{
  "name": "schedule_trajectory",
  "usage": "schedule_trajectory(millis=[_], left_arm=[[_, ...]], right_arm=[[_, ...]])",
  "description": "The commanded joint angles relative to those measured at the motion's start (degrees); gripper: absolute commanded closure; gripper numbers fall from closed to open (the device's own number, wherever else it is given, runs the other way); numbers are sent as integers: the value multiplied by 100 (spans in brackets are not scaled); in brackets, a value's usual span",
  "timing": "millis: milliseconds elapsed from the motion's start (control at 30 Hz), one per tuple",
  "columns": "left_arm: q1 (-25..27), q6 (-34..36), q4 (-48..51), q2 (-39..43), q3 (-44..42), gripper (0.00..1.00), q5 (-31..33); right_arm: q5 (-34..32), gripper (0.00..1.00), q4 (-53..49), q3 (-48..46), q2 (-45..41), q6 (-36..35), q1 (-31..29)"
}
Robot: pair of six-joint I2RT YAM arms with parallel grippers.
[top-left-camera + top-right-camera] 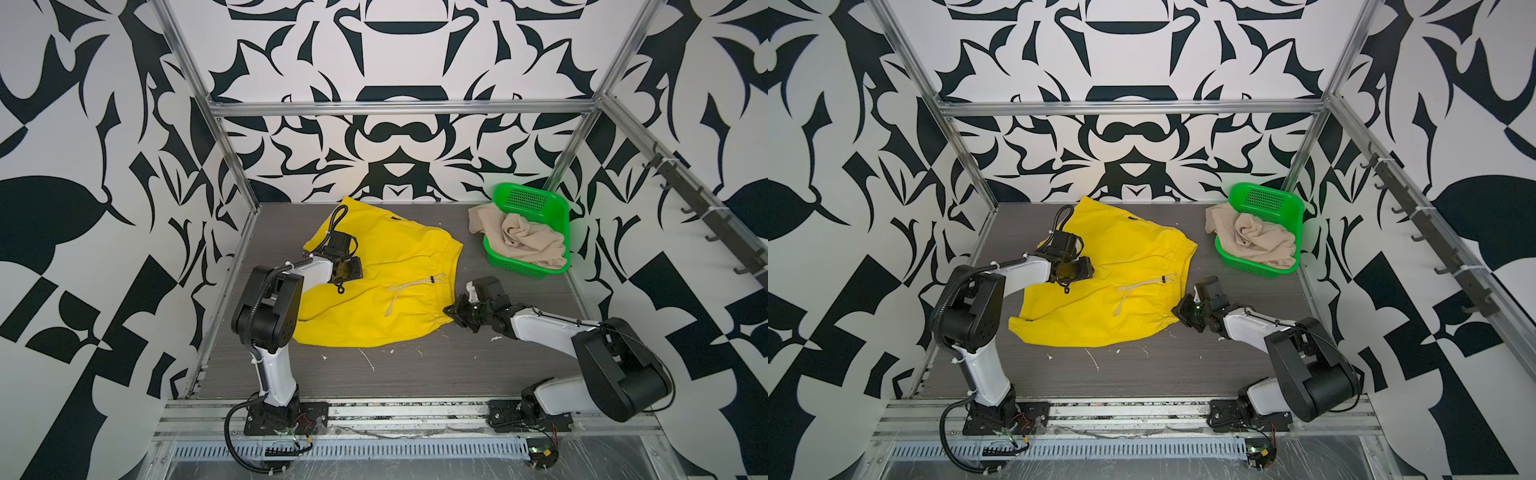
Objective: Fold and stack the shorts
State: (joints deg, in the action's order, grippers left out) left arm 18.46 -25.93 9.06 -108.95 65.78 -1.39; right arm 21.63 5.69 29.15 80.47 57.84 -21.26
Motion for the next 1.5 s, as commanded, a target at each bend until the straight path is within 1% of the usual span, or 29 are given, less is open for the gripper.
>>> schedule_trajectory(millis=[0,133,233,333,400,500,600,700,833,967,1033,1100,1200,1367,1467], left_arm=[[-132,36,298,-553,540,47,-191],[-183,189,500,-1221,1386,47,-335],[-244,256,658,-1576,2044,47,-464],[-310,277,859,-1498,2453,47,-559],[-360,291,1006,-1144,2476,47,-585],[-489,178,1260,-449,2133,46,-681],[-739,-187,1875,455,1599,46,-621],[-1058,-597,2380,1495,776,46,-619],[-1600,-1189,2851,2857,-413,44,-698],[-2195,-1700,3261,3933,-1124,46,-752],[-2428,-1895,3236,4225,-1426,48,-730],[-2597,-2128,3201,4353,-1616,50,-577],[-2746,-2301,3096,4199,-1786,51,-515],[-2802,-2301,2546,3445,-1842,51,-834],[-2819,-2329,2269,3052,-1807,50,-889]], right_arm=[[-365,100,-365,368,-142,-512,75],[-601,100,-497,440,-350,-741,113],[-448,100,-243,451,-254,-756,113],[-204,100,43,477,59,-647,113],[-226,100,137,470,172,-613,114],[-273,100,235,490,240,-607,113],[-247,100,271,548,309,-640,113],[-222,100,268,581,303,-653,113],[-194,100,236,561,202,-687,113],[-137,100,181,557,134,-708,113],[-119,100,178,548,107,-719,113],[-106,100,172,531,92,-722,113],[-89,100,201,485,75,-714,113],[-53,100,248,443,65,-704,113],[-28,100,262,414,57,-695,113]])
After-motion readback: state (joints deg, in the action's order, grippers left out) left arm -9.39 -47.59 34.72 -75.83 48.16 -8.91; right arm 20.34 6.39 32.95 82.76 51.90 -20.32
